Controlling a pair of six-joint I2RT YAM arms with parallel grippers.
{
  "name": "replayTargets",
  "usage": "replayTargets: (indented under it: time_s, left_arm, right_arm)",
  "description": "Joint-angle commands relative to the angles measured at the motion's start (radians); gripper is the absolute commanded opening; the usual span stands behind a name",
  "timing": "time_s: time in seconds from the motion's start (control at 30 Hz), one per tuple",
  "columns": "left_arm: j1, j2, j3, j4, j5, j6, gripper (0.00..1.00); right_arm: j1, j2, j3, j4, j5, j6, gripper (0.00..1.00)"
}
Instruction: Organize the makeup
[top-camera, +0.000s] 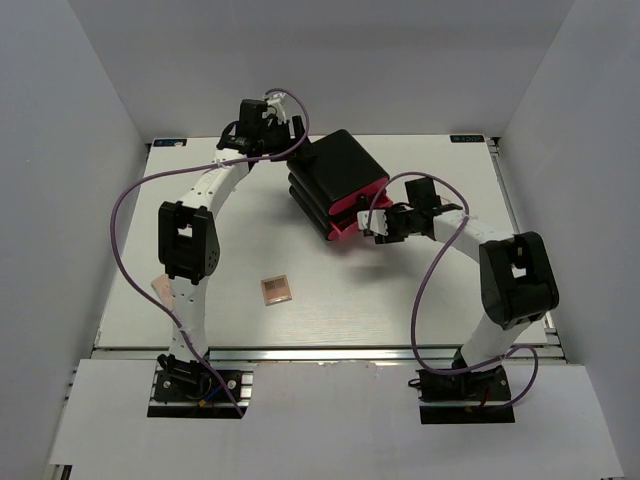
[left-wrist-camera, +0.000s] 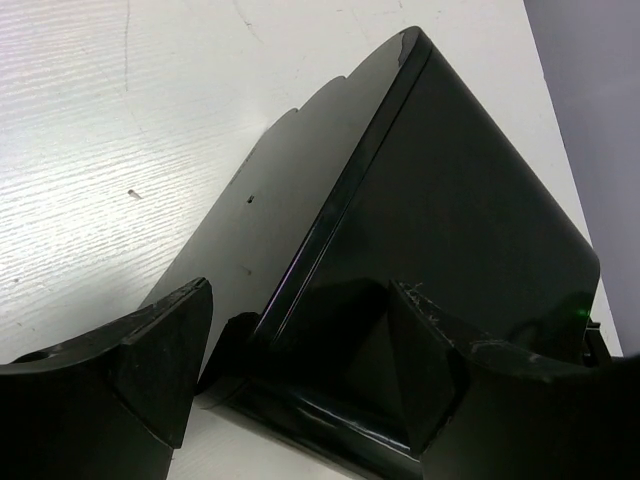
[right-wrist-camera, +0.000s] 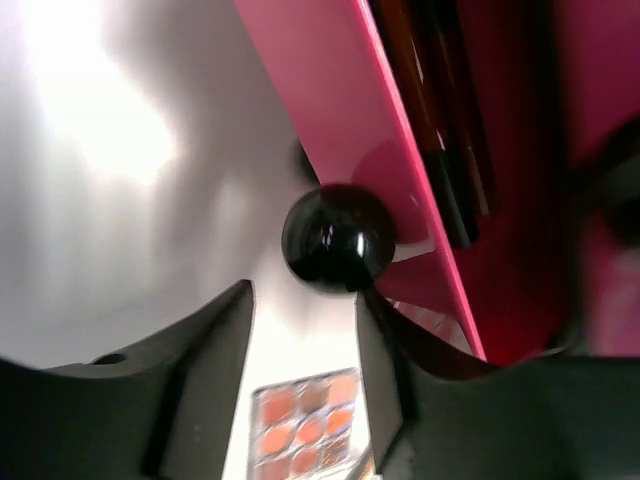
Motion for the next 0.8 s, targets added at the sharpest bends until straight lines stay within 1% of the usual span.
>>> replayTargets:
  time_s: [0.0,0.13,0.23,0.3,0.37,0.4,0.43,0.47,0.5,0.53,0.57,0.6,0.63,0.7,0.73,0.77]
  left_arm:
    - [-0.004,-0.015,-0.01,-0.016,0.044,0.012,0.79]
    - [-0.004,-0.002,-0.005,-0.002,0.046,-0.004,0.79]
    - [-0.004,0.004,-0.003,0.004,0.041,-0.013,0.79]
    - [-0.002,0.002,-0.003,0.01,0.035,-0.02,0.79]
    - [-0.004,0.002,-0.003,0.014,0.024,-0.027,0.78]
    - [-0.004,0.001,-0.005,0.021,0.017,-0.034,0.78]
    - [-0.004,-0.001,-0.005,0.025,0.011,-0.042,0.77]
    - [-0.004,-0.002,-0.006,0.028,0.006,-0.045,0.77]
    - [-0.004,-0.002,-0.006,0.036,0.001,-0.05,0.77]
    - [-0.004,-0.002,-0.006,0.039,-0.003,-0.054,0.77]
    - [-0.004,-0.002,-0.006,0.042,-0.005,-0.056,0.77]
    - [-0.004,0.002,-0.003,0.045,-0.005,-0.059,0.77]
    - [-0.004,0.004,0.0,0.048,-0.003,-0.06,0.77]
    - [-0.004,0.01,0.007,0.048,-0.002,-0.065,0.77]
    - [-0.004,0.011,0.01,0.048,-0.002,-0.066,0.77]
    - [-0.004,0.013,0.01,0.048,-0.002,-0.068,0.77]
  right_arm:
    - [0.033,0.035,0.077,0.206,0.031,0.115,0.53]
    - [0.055,0.074,0.14,0.26,0.062,0.185,0.61]
    - [0.056,0.079,0.14,0.258,0.071,0.208,0.62]
    - [0.056,0.057,0.12,0.251,0.067,0.224,0.6]
    - [0.055,0.016,0.065,0.266,0.057,0.256,0.52]
    - [0.052,0.001,0.043,0.274,0.054,0.312,0.48]
    - [0.05,-0.016,0.02,0.284,0.05,0.352,0.33]
    - [0.049,-0.044,-0.022,0.316,0.051,0.404,0.27]
    - [0.044,-0.055,-0.042,0.333,0.053,0.526,0.26]
    - [0.041,-0.064,-0.058,0.343,0.054,0.591,0.25]
    - [0.039,-0.079,-0.09,0.352,0.054,0.659,0.27]
    - [0.038,-0.085,-0.107,0.382,0.06,0.798,0.3]
    - [0.039,-0.089,-0.122,0.392,0.063,0.858,0.39]
    - [0.038,-0.096,-0.165,0.416,0.074,0.982,0.51]
    - [0.038,-0.098,-0.177,0.456,0.102,1.105,0.6]
    - [0.039,-0.09,-0.187,0.476,0.117,1.162,0.64]
